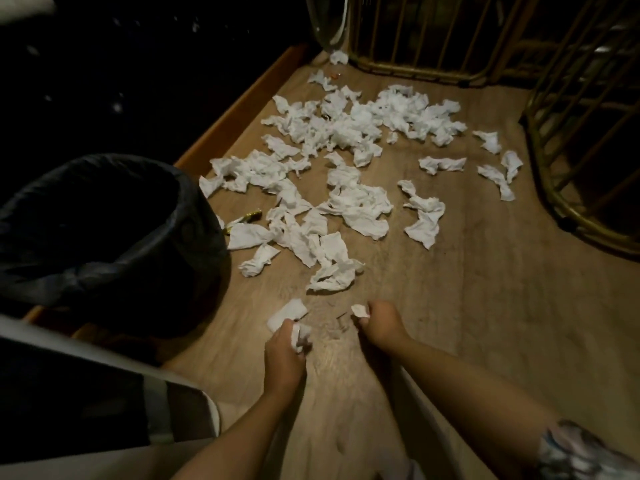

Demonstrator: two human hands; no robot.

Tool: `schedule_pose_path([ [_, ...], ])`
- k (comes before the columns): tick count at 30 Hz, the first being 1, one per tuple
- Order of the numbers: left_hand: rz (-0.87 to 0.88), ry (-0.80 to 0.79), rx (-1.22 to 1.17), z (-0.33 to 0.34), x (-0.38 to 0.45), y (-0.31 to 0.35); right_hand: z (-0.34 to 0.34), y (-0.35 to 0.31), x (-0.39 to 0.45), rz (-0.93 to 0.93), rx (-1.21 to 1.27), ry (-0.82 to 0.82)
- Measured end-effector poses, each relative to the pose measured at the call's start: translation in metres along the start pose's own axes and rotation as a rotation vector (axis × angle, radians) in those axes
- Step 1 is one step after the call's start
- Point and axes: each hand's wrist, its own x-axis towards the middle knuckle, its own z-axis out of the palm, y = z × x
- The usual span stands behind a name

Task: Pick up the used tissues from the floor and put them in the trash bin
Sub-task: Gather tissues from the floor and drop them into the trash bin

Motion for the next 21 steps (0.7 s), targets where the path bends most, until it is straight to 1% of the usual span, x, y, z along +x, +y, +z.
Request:
schedule_pose_path([
  [2,-0.055,0.056,-0.078,-0.01,0.014,0.016,-0.016,-0.019,-0.002,0.015,0.136,0.053],
  [4,-0.072,0.115,-0.041,-0.019,0.038,0.033,-0.036,-0.04,-0.002,0.019,0.284,0.105],
  [7,-0.063,0.106,0.031,-0.037,0.075,0.06,-0.069,-0.069,0.007,-0.001,0.246,0.156],
  [10,0.024,0.007,0.125,-0.05,0.101,0.078,-0.1,-0.092,0.014,-0.005,0.207,0.252],
  [11,0.014,-0.026,0.123,-0.051,0.105,0.082,-0.108,-0.098,0.016,-0.012,0.184,0.262],
  [12,-0.032,-0.055,0.084,-0.05,0.107,0.086,-0.118,-0.104,0.013,-0.017,0.159,0.253],
  [15,-0.284,-0.09,-0.086,-0.039,0.095,0.095,-0.141,-0.114,0.009,-0.068,0.08,0.225],
  [17,-0.375,-0.119,-0.132,-0.025,0.083,0.1,-0.148,-0.116,0.013,-0.111,0.041,0.183],
  [19,-0.351,-0.132,-0.149,-0.014,0.077,0.097,-0.14,-0.115,0.022,-0.091,-0.01,0.081],
  [21,-0.265,-0.161,-0.092,-0.015,0.082,0.091,-0.122,-0.11,0.039,-0.073,-0.068,0.052],
])
